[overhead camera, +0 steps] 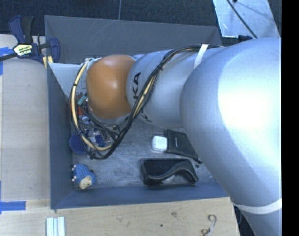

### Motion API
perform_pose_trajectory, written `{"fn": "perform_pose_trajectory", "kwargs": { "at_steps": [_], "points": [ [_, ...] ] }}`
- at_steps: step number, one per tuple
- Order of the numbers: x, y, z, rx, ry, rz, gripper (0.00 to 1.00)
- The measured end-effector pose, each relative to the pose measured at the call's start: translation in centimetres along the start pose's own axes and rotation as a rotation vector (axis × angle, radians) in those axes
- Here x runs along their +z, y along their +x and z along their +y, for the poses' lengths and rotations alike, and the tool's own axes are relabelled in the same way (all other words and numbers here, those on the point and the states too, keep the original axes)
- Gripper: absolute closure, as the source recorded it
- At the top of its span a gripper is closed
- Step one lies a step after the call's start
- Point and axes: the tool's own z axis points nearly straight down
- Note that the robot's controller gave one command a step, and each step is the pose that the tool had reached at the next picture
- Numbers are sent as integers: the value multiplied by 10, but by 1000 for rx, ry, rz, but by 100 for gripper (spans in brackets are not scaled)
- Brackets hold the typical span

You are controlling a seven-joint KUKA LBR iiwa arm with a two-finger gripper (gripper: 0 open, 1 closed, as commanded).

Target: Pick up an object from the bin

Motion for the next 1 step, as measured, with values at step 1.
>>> {"fn": "perform_pose_trajectory", "kwargs": {
  "at_steps": [1],
  "points": [
    [-149,-7,-6,-122,0,-1,100]
  ]
}}
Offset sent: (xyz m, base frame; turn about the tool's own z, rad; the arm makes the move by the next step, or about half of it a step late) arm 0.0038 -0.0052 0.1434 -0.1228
